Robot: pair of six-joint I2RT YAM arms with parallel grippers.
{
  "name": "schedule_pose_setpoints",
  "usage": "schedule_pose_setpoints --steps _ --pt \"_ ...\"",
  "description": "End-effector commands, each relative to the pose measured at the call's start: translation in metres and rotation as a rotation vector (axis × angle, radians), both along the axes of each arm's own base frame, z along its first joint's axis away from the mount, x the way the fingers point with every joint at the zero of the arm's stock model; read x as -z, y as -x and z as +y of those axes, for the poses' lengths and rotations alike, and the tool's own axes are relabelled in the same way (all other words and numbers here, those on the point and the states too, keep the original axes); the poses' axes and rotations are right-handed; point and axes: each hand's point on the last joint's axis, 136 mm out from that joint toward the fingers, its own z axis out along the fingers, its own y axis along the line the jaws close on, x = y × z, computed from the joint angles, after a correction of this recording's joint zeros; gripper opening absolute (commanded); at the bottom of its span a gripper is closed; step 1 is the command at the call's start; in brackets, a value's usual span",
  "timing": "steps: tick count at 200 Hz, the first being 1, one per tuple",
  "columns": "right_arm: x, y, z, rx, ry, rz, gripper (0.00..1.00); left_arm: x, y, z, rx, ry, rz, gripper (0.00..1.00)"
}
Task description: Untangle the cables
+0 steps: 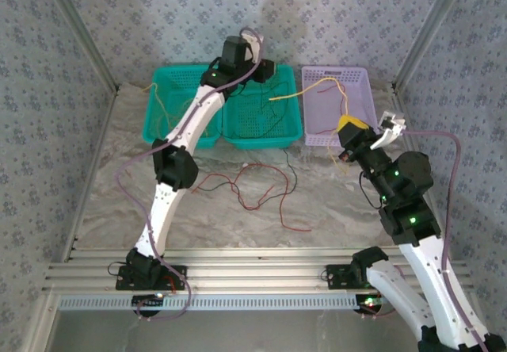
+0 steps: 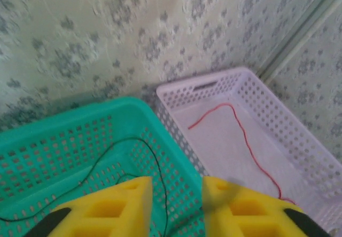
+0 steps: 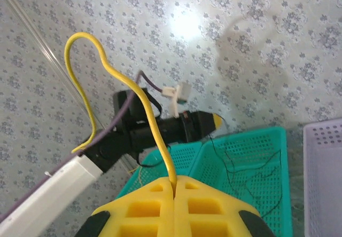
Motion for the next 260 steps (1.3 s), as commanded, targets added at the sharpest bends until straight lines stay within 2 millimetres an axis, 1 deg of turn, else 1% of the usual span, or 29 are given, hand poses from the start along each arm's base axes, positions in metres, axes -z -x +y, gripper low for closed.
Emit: schedule_pose_setpoints --steps 1,18,27,47,62,79,87,91,96,101,102,103,104,105,108,111,114,120,123,124,128,161,189,208,217,232,235,237,260 --pt "-0.035 0.006 0.001 -0.004 -0.009 -0.105 0.0 -0.023 0.01 0.001 0.016 0.016 -0.027 0.48" --pt "-0.043 0.003 0.003 -0.009 -0.011 -0.12 0.0 -0.037 0.015 0.006 0.018 0.027 -0.04 0.65" --pt "-0.046 0.0 0.004 -0.01 -0.015 -0.123 0.0 -0.045 0.018 0.009 0.016 0.036 -0.041 0.72" --pt "-0.053 -0.007 0.007 -0.01 -0.015 -0.129 0.0 -0.072 0.026 0.023 0.007 0.068 -0.056 0.84" --pt "-0.058 -0.017 0.011 -0.015 -0.019 -0.122 0.0 -0.097 0.033 0.039 -0.015 0.106 -0.066 0.88" --pt "-0.064 -0.031 0.02 -0.042 -0.03 -0.11 0.0 -0.128 0.045 0.065 -0.06 0.158 -0.091 0.91" --pt "-0.066 -0.038 0.025 -0.059 -0.041 -0.104 0.0 -0.142 0.053 0.079 -0.085 0.187 -0.106 0.94" --pt "-0.068 -0.043 0.029 -0.069 -0.046 -0.101 0.0 -0.147 0.057 0.086 -0.095 0.2 -0.11 0.99" --pt "-0.068 -0.048 0.033 -0.082 -0.051 -0.093 0.0 -0.155 0.063 0.095 -0.108 0.216 -0.123 1.0" --pt "-0.07 -0.054 0.038 -0.096 -0.057 -0.089 0.0 -0.16 0.068 0.103 -0.127 0.224 -0.133 1.0" --pt "-0.07 -0.055 0.039 -0.099 -0.058 -0.087 0.0 -0.156 0.067 0.104 -0.131 0.222 -0.128 1.0" --pt "-0.07 -0.056 0.04 -0.102 -0.059 -0.085 0.0 -0.162 0.07 0.106 -0.134 0.226 -0.137 1.0" --pt "-0.071 -0.057 0.04 -0.104 -0.06 -0.083 0.0 -0.157 0.069 0.107 -0.139 0.223 -0.13 1.0" --pt "-0.071 -0.058 0.042 -0.108 -0.061 -0.082 0.0 -0.163 0.073 0.11 -0.141 0.227 -0.14 1.0" --pt "-0.072 -0.062 0.045 -0.118 -0.062 -0.08 0.0 -0.16 0.074 0.112 -0.152 0.222 -0.136 1.0" --pt "-0.069 -0.066 0.05 -0.129 -0.06 -0.067 0.0 -0.164 0.079 0.117 -0.16 0.222 -0.145 1.0" --pt "-0.079 -0.067 0.053 -0.141 -0.064 -0.083 0.0 -0.165 0.083 0.121 -0.167 0.218 -0.149 1.0" --pt "-0.081 -0.073 0.062 -0.166 -0.058 -0.078 0.0 -0.167 0.09 0.127 -0.179 0.211 -0.155 1.0" --pt "-0.081 -0.076 0.066 -0.176 -0.054 -0.073 0.0 -0.173 0.095 0.131 -0.187 0.211 -0.168 1.0" --pt "-0.081 -0.077 0.068 -0.179 -0.052 -0.071 0.0 -0.167 0.095 0.132 -0.19 0.204 -0.156 1.0" --pt "-0.081 -0.081 0.075 -0.19 -0.045 -0.068 0.0 -0.163 0.099 0.136 -0.2 0.192 -0.146 1.0" --pt "-0.081 -0.111 0.126 -0.277 -0.008 -0.039 0.0 -0.153 0.142 0.175 -0.296 0.158 -0.145 1.0" --pt "-0.07 -0.141 0.177 -0.374 0.0 0.018 0.0 -0.138 0.184 0.21 -0.392 0.145 -0.125 1.0" --pt "-0.054 -0.165 0.216 -0.465 0.003 0.079 0.0 -0.127 0.208 0.231 -0.46 0.124 -0.108 1.0" --pt "-0.044 -0.177 0.235 -0.51 0.0 0.125 0.0 -0.124 0.218 0.241 -0.495 0.11 -0.097 1.0" --pt "-0.034 -0.195 0.262 -0.574 -0.016 0.164 0.0 -0.121 0.237 0.258 -0.545 0.084 -0.079 1.0" --pt "-0.028 -0.199 0.268 -0.58 -0.026 0.188 0.0 -0.121 0.24 0.26 -0.552 0.08 -0.081 1.0" --pt "-0.03 -0.199 0.27 -0.587 -0.035 0.19 0.0 -0.12 0.243 0.263 -0.558 0.076 -0.08 1.0" --pt "-0.01 -0.219 0.31 -0.636 -0.041 0.219 0.0 -0.114 0.275 0.289 -0.623 0.034 -0.089 1.0"
